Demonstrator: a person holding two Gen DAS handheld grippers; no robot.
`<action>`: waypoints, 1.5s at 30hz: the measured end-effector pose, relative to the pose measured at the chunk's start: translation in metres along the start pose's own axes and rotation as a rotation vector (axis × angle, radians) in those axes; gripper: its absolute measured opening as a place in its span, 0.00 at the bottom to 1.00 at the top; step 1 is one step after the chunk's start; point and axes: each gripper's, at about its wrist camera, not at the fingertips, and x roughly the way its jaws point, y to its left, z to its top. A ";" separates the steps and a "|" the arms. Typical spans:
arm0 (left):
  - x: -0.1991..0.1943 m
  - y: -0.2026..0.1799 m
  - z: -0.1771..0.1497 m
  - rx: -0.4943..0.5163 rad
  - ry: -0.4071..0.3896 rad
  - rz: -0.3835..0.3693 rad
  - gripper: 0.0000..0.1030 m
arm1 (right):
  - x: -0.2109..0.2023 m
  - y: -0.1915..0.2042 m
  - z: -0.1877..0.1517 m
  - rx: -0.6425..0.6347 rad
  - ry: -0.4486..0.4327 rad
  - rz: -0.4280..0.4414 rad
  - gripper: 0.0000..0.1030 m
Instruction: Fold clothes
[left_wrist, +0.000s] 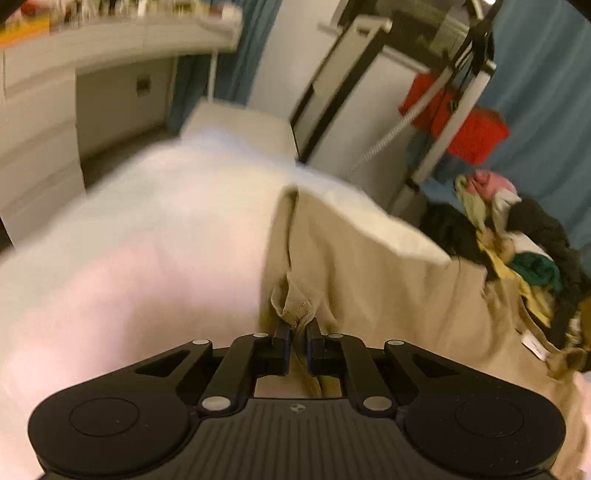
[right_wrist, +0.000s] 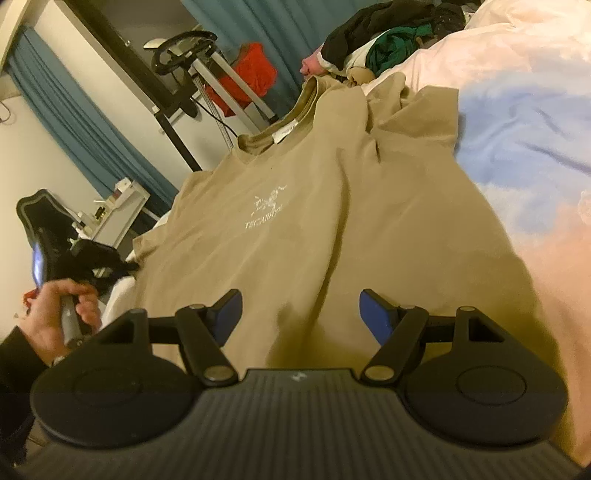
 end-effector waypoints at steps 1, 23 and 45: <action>-0.001 0.003 -0.004 -0.008 0.013 -0.011 0.15 | -0.003 0.000 0.001 -0.007 -0.002 -0.003 0.71; -0.197 0.067 -0.211 0.069 0.266 -0.261 0.42 | -0.138 -0.010 -0.010 -0.076 0.073 -0.044 0.69; -0.168 0.064 -0.216 0.021 0.313 -0.284 0.40 | -0.126 -0.042 -0.066 0.115 0.245 -0.220 0.04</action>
